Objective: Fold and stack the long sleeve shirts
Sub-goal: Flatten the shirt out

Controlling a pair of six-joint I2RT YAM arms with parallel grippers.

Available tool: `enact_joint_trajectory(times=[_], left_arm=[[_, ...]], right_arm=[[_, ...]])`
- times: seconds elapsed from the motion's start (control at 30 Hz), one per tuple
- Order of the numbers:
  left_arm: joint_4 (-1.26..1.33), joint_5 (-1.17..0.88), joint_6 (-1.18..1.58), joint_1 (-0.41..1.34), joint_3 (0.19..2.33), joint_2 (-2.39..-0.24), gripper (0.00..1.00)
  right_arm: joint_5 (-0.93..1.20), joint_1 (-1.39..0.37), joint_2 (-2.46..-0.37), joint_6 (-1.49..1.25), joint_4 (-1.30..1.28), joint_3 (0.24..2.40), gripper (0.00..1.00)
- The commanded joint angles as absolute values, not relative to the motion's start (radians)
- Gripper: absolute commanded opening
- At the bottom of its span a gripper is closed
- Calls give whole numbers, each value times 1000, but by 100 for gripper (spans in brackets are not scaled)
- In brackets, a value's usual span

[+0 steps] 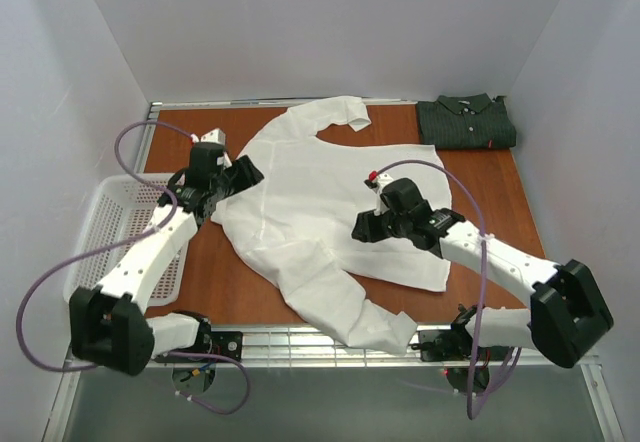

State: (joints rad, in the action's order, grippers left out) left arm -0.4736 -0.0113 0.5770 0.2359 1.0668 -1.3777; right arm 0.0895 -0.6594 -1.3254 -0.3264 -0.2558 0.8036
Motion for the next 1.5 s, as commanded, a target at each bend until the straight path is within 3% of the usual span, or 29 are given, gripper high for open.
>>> enact_joint_trajectory(times=[0.0, 0.33, 0.63, 0.9, 1.17, 1.47], left_arm=[[-568, -63, 644, 267, 832, -1172, 73], [-575, 26, 877, 258, 525, -986, 67], [-557, -49, 845, 258, 492, -1087, 63], [-569, -63, 802, 244, 525, -1152, 58], [-595, -74, 796, 221, 543, -1128, 57], [-583, -297, 844, 222, 551, -1063, 55]], right_arm=[[112, -683, -1194, -339, -354, 671, 57], [-75, -537, -920, -442, -570, 549, 61], [46, -393, -1008, -429, -502, 500, 57], [121, -109, -1159, -405, -353, 483, 56], [107, 34, -1356, -387, -299, 649, 56], [132, 32, -1172, -342, -420, 721, 59]])
